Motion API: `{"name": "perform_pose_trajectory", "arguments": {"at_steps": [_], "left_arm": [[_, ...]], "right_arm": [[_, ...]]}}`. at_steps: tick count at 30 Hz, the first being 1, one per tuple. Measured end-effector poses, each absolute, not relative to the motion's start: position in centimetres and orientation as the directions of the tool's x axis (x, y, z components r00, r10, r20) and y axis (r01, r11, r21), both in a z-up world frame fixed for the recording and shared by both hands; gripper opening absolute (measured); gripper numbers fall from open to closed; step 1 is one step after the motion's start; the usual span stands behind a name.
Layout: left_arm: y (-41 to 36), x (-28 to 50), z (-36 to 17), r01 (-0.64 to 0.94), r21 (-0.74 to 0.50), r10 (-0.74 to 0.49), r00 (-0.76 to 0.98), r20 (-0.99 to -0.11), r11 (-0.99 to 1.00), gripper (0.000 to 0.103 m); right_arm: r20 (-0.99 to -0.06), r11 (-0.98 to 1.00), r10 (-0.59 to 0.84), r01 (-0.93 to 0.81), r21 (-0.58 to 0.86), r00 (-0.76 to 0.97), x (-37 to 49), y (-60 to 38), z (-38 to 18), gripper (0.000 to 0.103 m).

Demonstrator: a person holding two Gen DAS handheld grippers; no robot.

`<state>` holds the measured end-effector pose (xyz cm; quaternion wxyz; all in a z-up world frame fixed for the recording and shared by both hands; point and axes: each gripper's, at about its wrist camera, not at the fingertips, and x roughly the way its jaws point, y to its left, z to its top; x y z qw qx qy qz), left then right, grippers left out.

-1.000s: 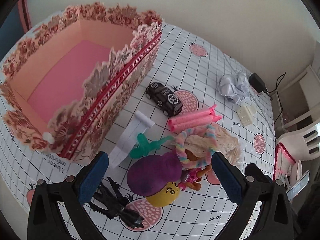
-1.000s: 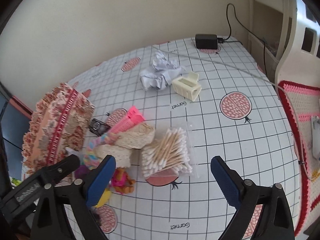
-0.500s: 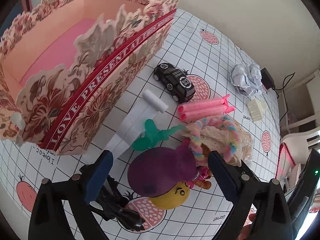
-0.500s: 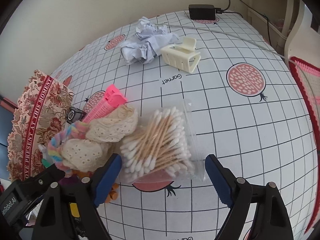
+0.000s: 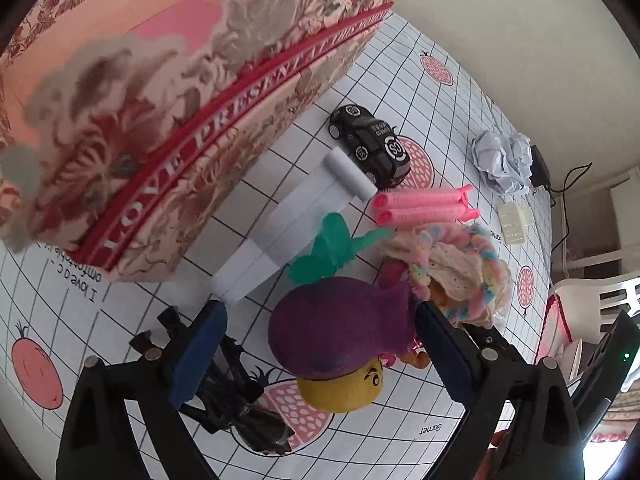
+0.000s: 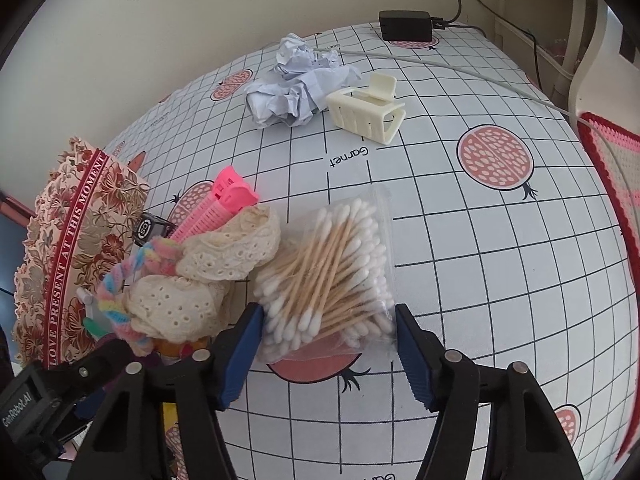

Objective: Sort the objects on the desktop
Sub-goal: 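Grasp the purple-yellow toy with the left tool while the right tool grasps the cotton swab bag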

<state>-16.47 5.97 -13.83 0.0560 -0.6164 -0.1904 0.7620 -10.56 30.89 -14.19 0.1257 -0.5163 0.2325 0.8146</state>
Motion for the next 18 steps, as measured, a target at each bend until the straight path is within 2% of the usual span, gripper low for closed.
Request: {"name": "perform_pose_trajectory", "arguments": {"at_steps": [4, 7, 18], "left_arm": [[6.14, -16.24, -13.87, 0.143, -0.343, 0.305, -0.232, -0.924, -0.928, 0.08], [6.26, -16.16, -14.14, 0.139, -0.358, 0.325, -0.216, -0.921, -0.923, 0.072], [6.18, -15.85, -13.45, 0.126, -0.331, 0.299, -0.219, -0.929, -0.935, 0.071]], "right_arm": [[-0.897, -0.856, -0.043, -0.447, 0.26, -0.439, -10.16, 31.05, -13.98, 0.062], [-0.897, -0.857, -0.044, -0.445, 0.26, -0.439, -10.01, 31.03, -13.91, 0.062], [-0.893, -0.847, -0.051, -0.454, 0.276, -0.448, -9.68, 31.32, -13.34, 0.061]]}}
